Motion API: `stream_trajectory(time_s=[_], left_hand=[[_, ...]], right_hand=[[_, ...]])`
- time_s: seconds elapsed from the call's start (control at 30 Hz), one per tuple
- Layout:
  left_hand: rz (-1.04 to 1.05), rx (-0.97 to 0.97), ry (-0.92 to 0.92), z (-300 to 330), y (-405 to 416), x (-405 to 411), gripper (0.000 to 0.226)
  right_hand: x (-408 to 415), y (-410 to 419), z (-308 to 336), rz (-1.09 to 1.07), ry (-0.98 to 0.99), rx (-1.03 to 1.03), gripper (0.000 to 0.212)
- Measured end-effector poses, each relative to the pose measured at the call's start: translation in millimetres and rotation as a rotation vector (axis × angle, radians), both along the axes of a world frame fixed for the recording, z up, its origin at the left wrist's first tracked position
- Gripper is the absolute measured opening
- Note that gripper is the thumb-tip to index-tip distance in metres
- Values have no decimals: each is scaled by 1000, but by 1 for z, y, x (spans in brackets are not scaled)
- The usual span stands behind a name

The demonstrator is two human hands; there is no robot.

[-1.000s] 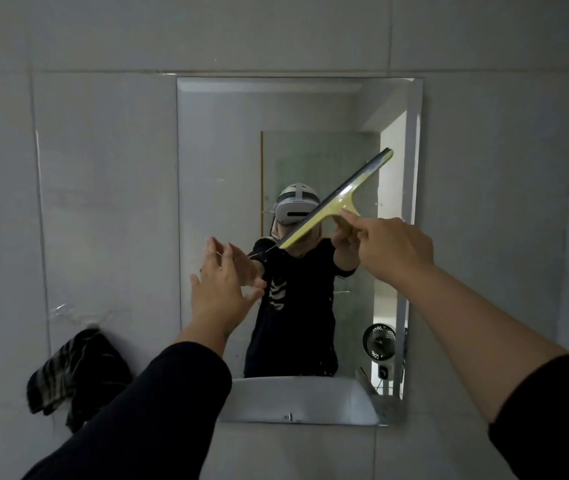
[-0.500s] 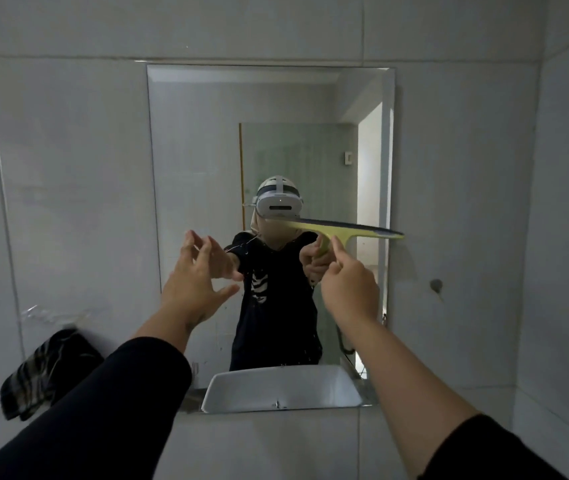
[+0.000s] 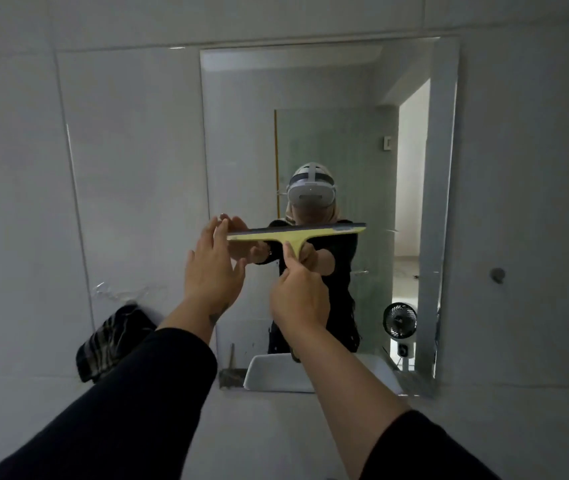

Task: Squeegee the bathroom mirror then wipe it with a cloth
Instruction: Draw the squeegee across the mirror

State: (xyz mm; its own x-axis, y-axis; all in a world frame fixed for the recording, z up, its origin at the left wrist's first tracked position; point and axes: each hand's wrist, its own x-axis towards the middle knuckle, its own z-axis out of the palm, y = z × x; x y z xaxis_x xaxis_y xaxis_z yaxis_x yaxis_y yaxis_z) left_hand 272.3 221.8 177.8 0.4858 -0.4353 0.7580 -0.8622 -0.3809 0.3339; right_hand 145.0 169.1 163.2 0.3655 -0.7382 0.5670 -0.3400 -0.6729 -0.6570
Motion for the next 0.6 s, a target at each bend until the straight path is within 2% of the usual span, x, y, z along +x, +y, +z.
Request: stream_trajectory(time_s=[0.13, 0.27, 0.47, 0.6], left_hand=[[35, 41, 27, -8, 9, 5, 72], [49, 63, 85, -20, 8, 6, 72], [56, 110, 116, -29, -3, -8, 74], [35, 146, 120, -36, -13, -18, 75]], right_hand=[[0, 0, -4, 5, 148, -96, 59], [-3, 9, -13, 63, 439, -258, 64], [-20, -13, -4, -15, 659, -574, 65], [-44, -34, 8, -75, 721, -655, 67]])
